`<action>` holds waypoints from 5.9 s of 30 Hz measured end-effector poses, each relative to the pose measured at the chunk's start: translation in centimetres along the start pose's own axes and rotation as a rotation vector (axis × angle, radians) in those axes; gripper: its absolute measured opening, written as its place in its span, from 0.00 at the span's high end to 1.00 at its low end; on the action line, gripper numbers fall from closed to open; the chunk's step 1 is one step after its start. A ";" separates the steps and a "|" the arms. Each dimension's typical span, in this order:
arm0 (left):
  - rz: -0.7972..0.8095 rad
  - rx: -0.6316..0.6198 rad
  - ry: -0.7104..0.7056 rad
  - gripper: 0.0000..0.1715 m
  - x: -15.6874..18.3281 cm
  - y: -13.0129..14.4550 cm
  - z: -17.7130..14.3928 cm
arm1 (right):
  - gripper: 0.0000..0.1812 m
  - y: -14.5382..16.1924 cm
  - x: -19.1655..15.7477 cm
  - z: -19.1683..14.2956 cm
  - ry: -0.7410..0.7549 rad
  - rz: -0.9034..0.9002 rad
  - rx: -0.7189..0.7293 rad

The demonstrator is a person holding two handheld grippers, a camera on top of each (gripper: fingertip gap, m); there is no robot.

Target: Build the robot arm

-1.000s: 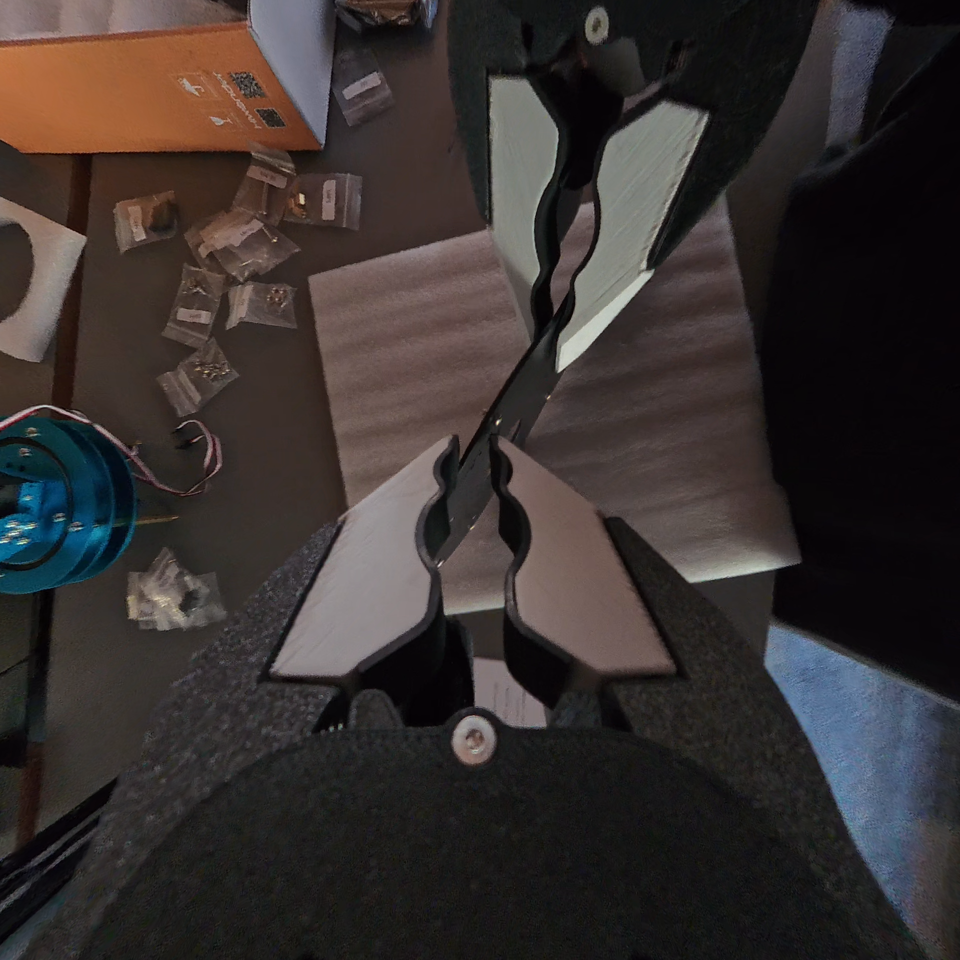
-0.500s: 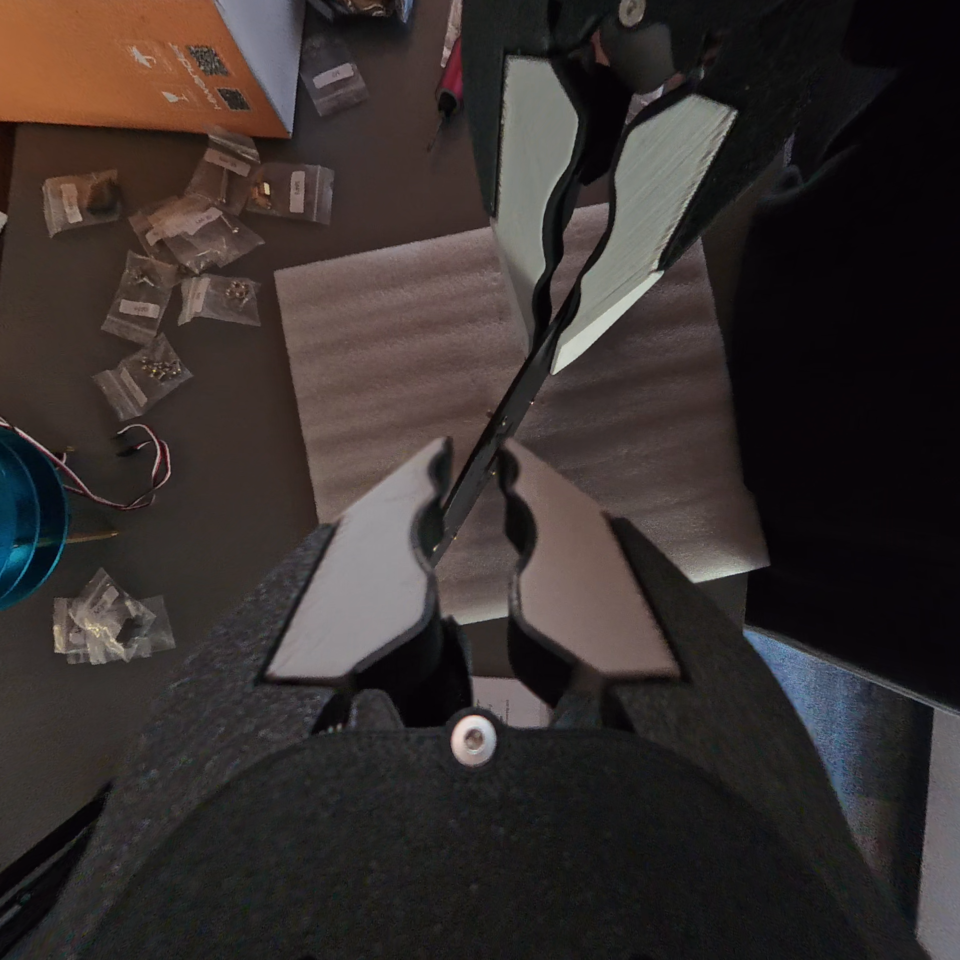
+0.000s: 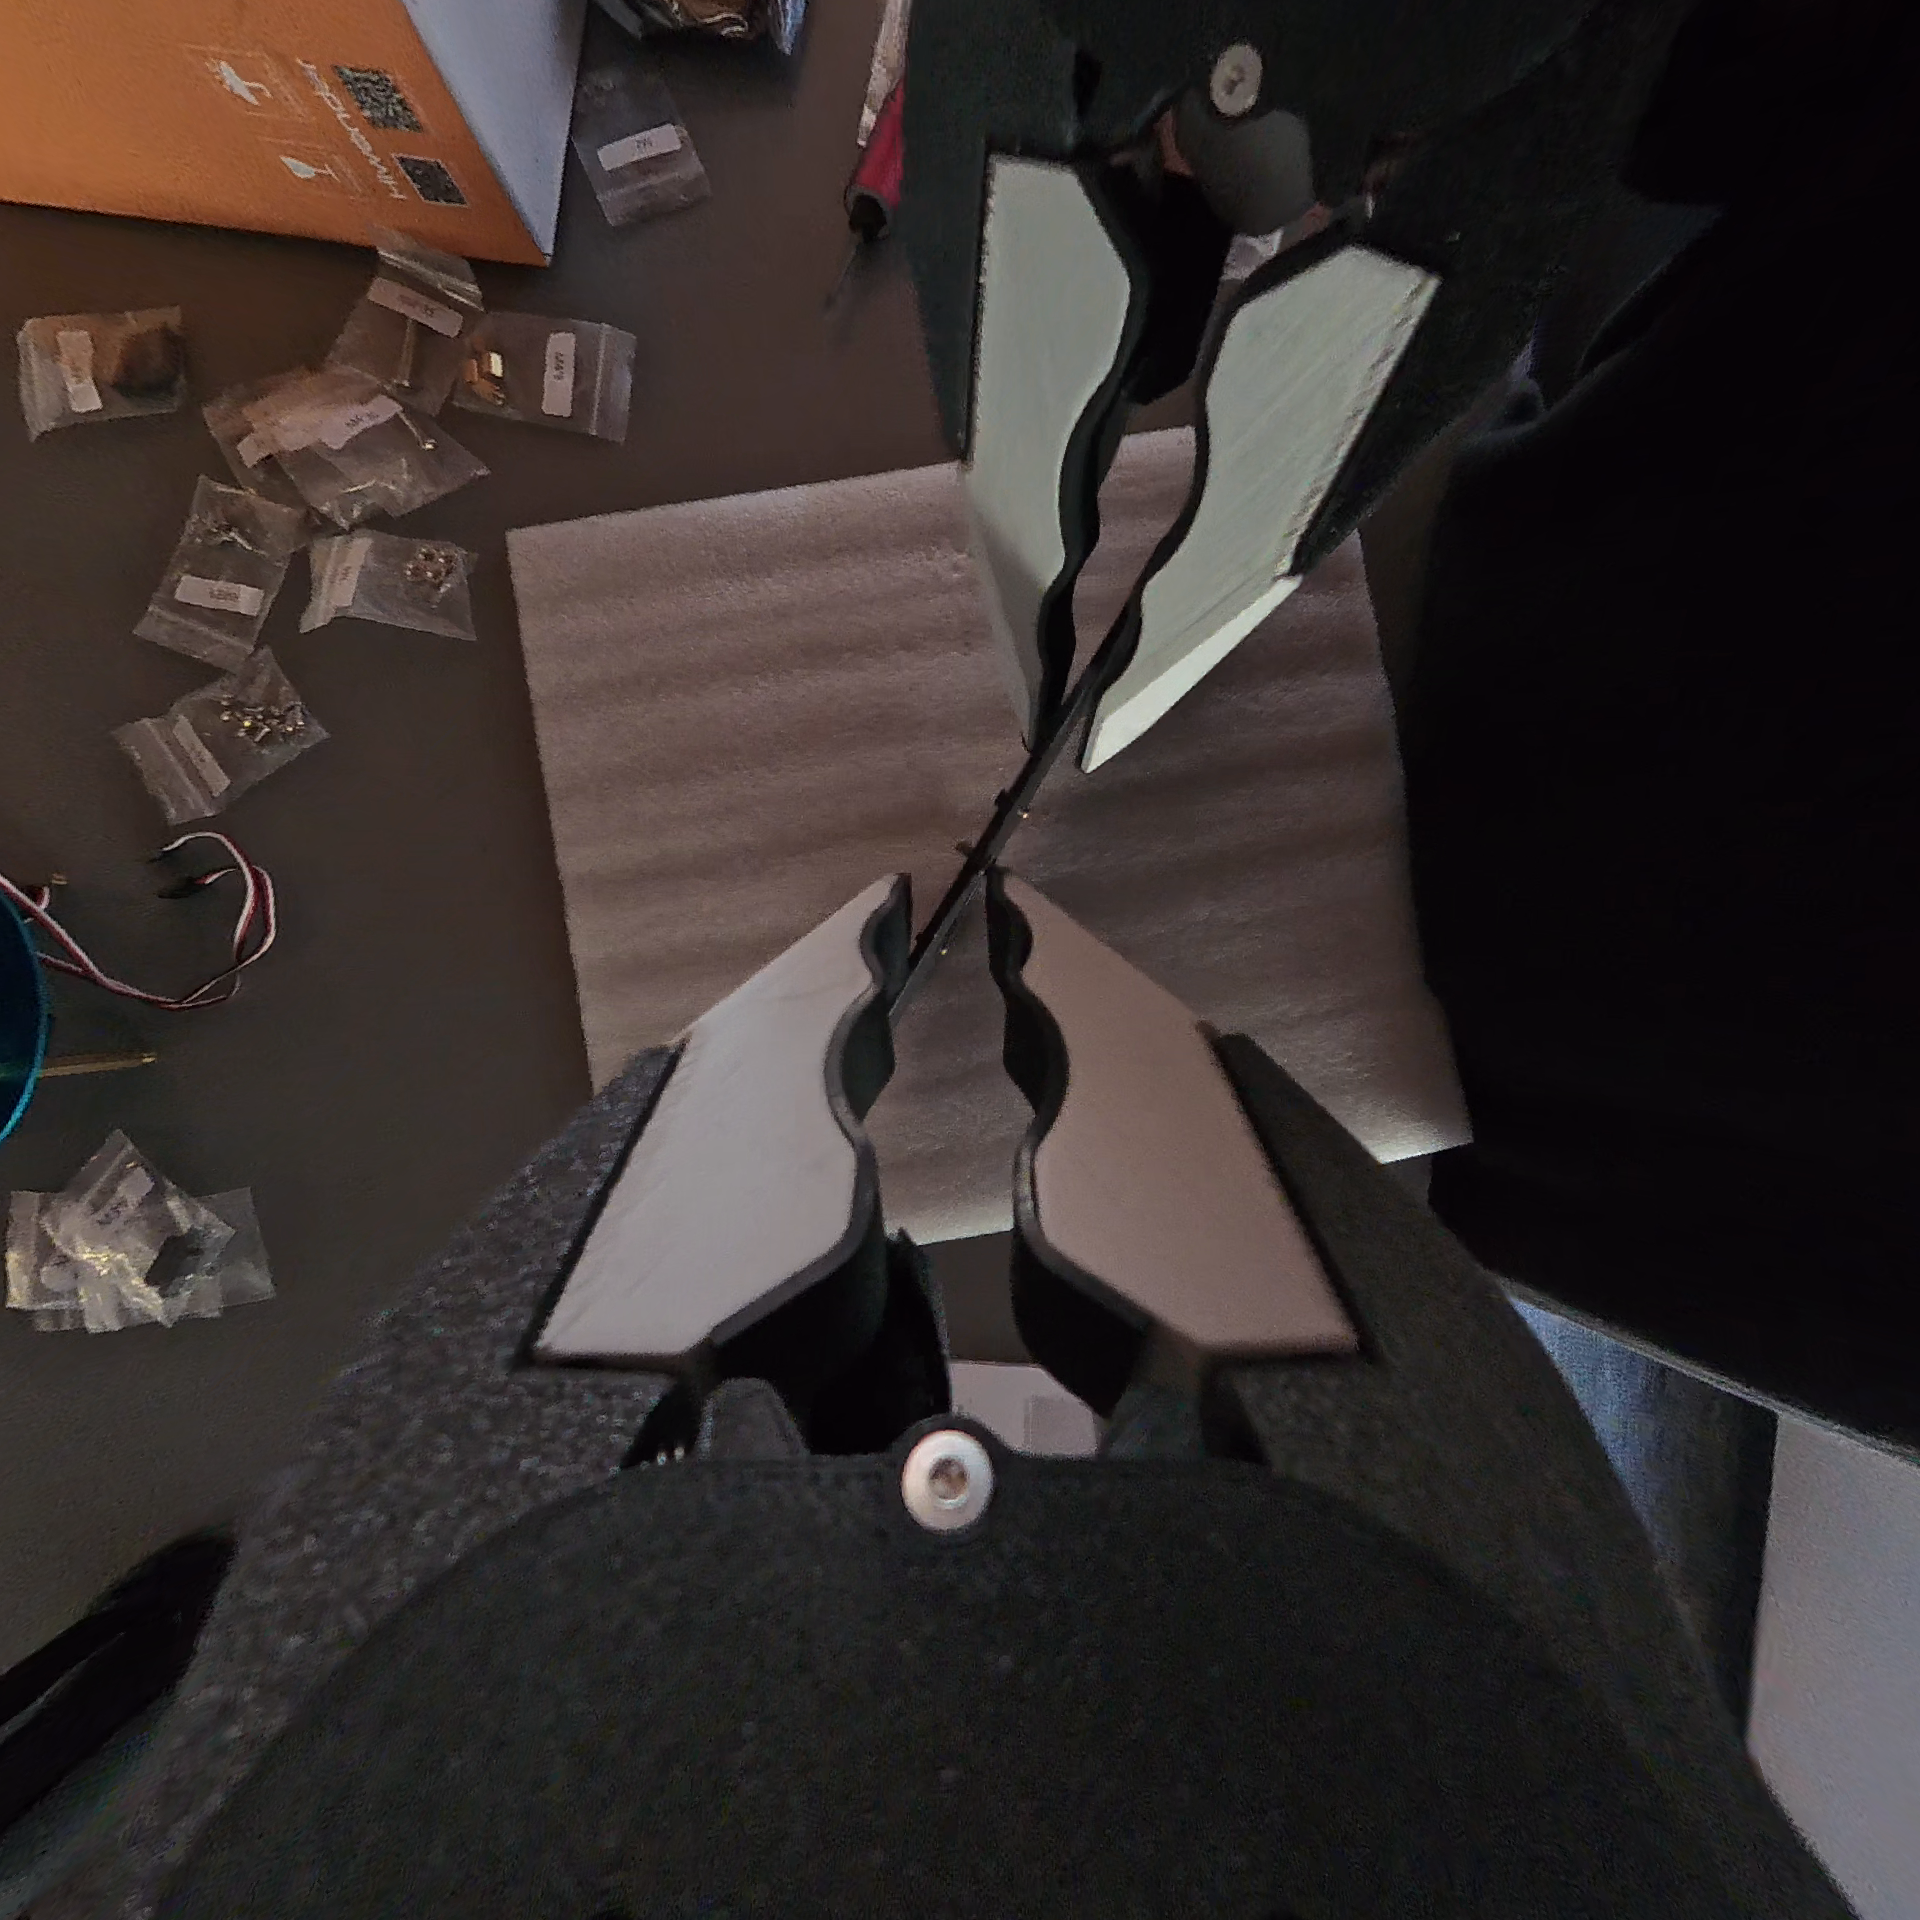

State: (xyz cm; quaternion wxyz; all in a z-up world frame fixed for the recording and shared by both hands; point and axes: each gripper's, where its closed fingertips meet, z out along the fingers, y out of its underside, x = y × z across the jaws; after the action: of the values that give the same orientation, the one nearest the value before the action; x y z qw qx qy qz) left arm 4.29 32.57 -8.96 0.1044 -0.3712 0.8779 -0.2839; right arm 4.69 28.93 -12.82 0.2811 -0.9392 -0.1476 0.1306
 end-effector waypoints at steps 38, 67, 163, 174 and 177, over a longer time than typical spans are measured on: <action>-0.077 -0.005 -0.046 0.91 -0.3 -0.1 0.1 | 0.94 28.7 8.8 -9.9 0.245 0.284 -0.031; -0.090 -0.015 -0.052 0.91 0.1 0.1 0.0 | 0.95 28.2 9.2 -10.2 0.090 0.001 -0.033; -0.210 0.066 0.045 0.91 -0.9 -0.8 0.4 | 0.98 -6.2 1.0 -2.2 -0.476 -1.342 0.467; -0.193 0.058 0.030 0.92 -0.6 -0.6 0.3 | 0.97 -6.0 0.6 -2.2 -0.796 -0.899 0.121; -0.190 0.065 0.020 0.92 -0.6 -0.6 0.3 | 0.97 -6.1 0.5 -2.2 -0.797 -0.872 0.214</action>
State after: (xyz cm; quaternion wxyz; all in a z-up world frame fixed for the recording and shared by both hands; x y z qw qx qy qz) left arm 5.11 32.54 -8.86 0.0803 -0.4465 0.8300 -0.3244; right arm 4.62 32.94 -7.66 0.3249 -0.6374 -0.5992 0.3595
